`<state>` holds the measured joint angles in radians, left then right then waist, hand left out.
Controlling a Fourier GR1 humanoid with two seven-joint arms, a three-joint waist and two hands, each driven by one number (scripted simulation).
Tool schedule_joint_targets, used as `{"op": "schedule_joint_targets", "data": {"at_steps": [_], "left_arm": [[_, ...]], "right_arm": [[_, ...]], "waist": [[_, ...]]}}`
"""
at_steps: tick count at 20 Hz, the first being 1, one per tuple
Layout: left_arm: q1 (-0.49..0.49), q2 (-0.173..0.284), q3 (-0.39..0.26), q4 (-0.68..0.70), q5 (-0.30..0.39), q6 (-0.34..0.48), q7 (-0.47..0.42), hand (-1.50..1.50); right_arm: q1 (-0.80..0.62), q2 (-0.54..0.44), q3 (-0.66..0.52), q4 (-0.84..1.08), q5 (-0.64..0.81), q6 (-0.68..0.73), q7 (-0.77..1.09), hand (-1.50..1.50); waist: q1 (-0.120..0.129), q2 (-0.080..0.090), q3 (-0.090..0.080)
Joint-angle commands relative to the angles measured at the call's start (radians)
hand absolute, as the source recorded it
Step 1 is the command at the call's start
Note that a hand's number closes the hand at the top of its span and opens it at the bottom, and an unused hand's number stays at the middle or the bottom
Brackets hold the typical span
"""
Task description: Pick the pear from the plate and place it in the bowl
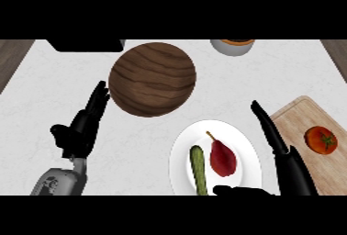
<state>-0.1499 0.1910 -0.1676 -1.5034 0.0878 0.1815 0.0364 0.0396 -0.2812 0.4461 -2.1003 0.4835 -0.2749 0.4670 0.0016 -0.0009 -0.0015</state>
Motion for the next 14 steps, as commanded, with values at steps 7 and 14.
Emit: {"op": "schedule_joint_targets", "data": {"at_steps": [7, 14], "left_arm": [[-0.024, -0.063, -0.035, -0.011, -0.057, 0.041, 0.043, 0.0], [-0.027, -0.07, 0.025, -0.027, -0.052, -0.009, 0.071, 0.0]], "right_arm": [[-0.115, 0.017, 0.011, 0.04, -0.031, 0.247, 0.372, -1.5], [-0.085, 0.068, -0.048, 0.123, -0.06, 0.303, 0.246, -1.5]], "waist": [[0.0, 0.001, 0.001], [-0.002, 0.001, 0.002]]}}
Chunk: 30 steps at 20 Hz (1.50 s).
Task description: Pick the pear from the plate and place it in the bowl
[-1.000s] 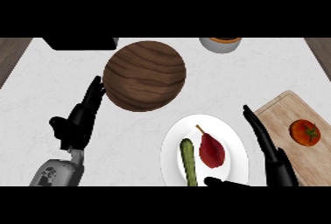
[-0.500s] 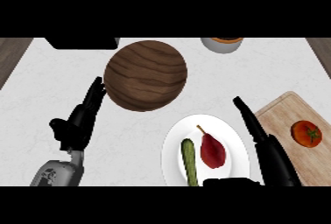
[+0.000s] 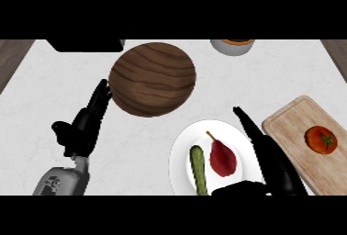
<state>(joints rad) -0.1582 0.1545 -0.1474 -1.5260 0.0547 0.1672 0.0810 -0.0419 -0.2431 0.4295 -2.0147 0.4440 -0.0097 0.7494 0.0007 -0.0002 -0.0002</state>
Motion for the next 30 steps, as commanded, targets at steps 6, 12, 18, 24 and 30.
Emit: {"op": "schedule_joint_targets", "data": {"at_steps": [6, 12, 18, 24, 30], "left_arm": [[0.039, -0.011, 0.042, -0.02, -0.04, -0.049, -0.015, 0.0], [0.019, -0.033, 0.056, 0.013, -0.029, -0.072, -0.045, 0.0], [-0.098, -0.045, 0.089, 0.05, -0.053, -0.05, 0.046, 0.0], [0.027, -0.097, 0.041, -0.03, -0.109, -0.037, 0.003, 0.0], [0.068, -0.053, 0.084, -0.058, -0.083, -0.098, -0.015, 0.0]], "right_arm": [[0.032, 0.068, -0.063, 0.063, -0.03, 0.055, -0.125, -1.5], [0.201, 0.092, 0.004, 0.001, -0.006, -0.014, -0.249, -1.5], [0.155, 0.099, -0.112, 0.057, -0.142, 0.053, -0.283, -1.5], [0.167, 0.144, -0.095, 0.074, -0.109, 0.044, -0.27, -1.5], [0.129, 0.22, -0.077, 0.289, -0.069, -0.031, -0.411, -1.5]], "waist": [[-0.001, 0.0, 0.0], [-0.005, -0.001, 0.0], [-0.005, 0.0, 0.0], [-0.002, 0.0, 0.0], [0.001, 0.0, 0.0]]}}
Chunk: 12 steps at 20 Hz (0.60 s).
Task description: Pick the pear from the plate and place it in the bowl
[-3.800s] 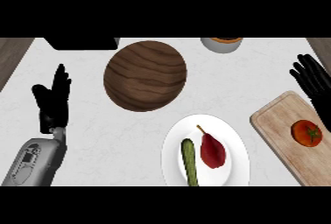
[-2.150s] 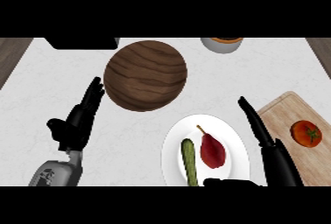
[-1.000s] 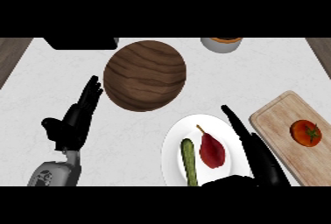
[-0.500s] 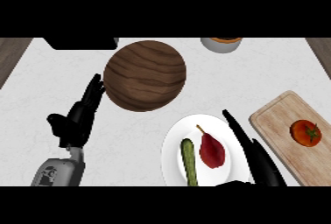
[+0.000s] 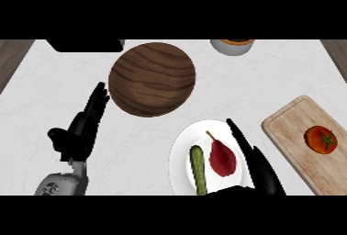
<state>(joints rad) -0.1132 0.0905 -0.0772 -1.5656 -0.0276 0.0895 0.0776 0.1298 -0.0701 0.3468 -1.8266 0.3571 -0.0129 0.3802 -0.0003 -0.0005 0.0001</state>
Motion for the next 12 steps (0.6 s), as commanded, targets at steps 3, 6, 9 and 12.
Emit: {"op": "schedule_joint_targets", "data": {"at_steps": [3, 6, 9, 12], "left_arm": [[-0.067, -0.052, -0.008, 0.096, -0.045, 0.032, -0.033, 0.0], [-0.034, -0.052, 0.003, 0.05, -0.028, 0.024, -0.013, 0.0], [-0.04, -0.034, 0.023, 0.073, -0.002, -0.015, -0.033, 0.0], [0.003, -0.018, 0.012, -0.003, -0.03, -0.013, 0.002, 0.0]], "right_arm": [[-0.037, -0.017, -0.082, 0.144, -0.045, 0.018, -0.128, -1.5], [-0.02, -0.023, -0.056, 0.135, 0.043, -0.01, -0.08, -1.5], [-0.084, 0.017, -0.026, 0.237, 0.159, -0.086, -0.063, -1.5], [-0.094, -0.022, -0.06, 0.272, 0.14, -0.031, -0.08, -1.5]], "waist": [[-0.002, 0.001, 0.0], [-0.001, 0.0, 0.0], [0.0, 0.001, 0.0], [0.001, 0.0, 0.0]]}}
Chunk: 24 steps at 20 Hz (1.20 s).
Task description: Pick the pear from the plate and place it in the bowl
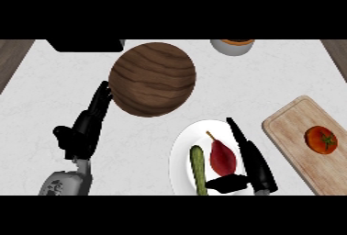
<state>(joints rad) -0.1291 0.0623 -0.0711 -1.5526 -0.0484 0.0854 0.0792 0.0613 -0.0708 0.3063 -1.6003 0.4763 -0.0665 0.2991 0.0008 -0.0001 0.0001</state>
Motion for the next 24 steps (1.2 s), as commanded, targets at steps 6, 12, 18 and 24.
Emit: {"op": "schedule_joint_targets", "data": {"at_steps": [6, 12, 18, 24], "left_arm": [[0.034, 0.017, 0.028, -0.053, 0.009, -0.044, 0.023, 0.0], [-0.058, 0.02, 0.063, 0.032, 0.03, -0.046, 0.015, 0.0], [0.026, -0.029, -0.009, -0.015, -0.036, -0.014, -0.01, 0.0], [-0.028, -0.051, -0.008, 0.033, -0.039, -0.001, -0.009, 0.0]], "right_arm": [[0.01, 0.037, 0.036, 0.036, 0.037, 0.025, -0.012, -1.5], [-0.114, -0.012, 0.097, 0.181, 0.137, 0.067, -0.131, 1.5], [-0.044, 0.038, 0.096, 0.177, 0.116, 0.031, -0.201, 1.5], [-0.169, 0.069, 0.409, 0.179, 0.034, -0.087, -0.133, 1.5]], "waist": [[-0.001, -0.001, 0.0], [0.0, 0.001, 0.0], [-0.001, 0.0, 0.0], [0.025, 0.003, 0.001]]}}
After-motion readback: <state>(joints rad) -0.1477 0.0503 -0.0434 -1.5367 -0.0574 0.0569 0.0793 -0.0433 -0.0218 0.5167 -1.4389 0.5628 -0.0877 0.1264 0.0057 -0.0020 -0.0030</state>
